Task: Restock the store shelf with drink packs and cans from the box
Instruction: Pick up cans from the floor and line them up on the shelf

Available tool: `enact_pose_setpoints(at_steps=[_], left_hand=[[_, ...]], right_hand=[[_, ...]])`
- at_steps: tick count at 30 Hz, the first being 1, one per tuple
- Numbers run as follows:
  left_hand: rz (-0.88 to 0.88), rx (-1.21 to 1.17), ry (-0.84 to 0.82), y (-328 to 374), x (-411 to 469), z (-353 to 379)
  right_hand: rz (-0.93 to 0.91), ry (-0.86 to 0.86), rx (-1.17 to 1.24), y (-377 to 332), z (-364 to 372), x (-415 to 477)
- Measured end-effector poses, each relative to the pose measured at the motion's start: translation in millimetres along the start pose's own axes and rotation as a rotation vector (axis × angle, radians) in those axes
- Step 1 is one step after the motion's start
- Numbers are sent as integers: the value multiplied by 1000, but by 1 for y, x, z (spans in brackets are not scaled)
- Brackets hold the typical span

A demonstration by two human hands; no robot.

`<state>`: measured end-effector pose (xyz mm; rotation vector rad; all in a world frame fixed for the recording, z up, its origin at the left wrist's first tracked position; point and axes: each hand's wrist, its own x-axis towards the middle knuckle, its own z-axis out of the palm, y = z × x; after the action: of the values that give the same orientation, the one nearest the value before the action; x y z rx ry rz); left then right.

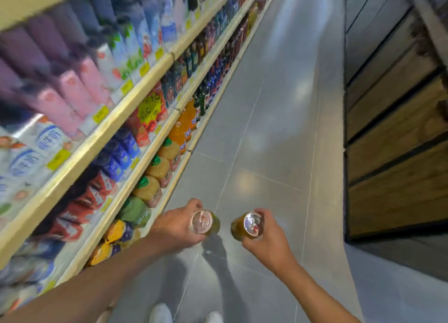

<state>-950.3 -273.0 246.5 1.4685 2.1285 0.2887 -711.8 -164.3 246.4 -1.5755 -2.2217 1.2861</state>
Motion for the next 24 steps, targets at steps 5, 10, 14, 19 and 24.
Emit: enact_pose_setpoints(at_steps=[5,10,14,19,24], left_hand=[[40,-290,158,58,-72,-118],[98,-556,314,90,-150,-211],[70,-681,526,93,-219,-256],[-4,-763,700,78,-320,-290],[-108,-790,864,52,-428,-300]], right_hand=[[-216,15,59,-111,-86,-58],[-488,-3,101,-202,-137,-101],[-664,-57,143,-263,-149,-129],[-833,-206,201,-331,-131,-164],[-964,-380,232,-393,-88,-207]])
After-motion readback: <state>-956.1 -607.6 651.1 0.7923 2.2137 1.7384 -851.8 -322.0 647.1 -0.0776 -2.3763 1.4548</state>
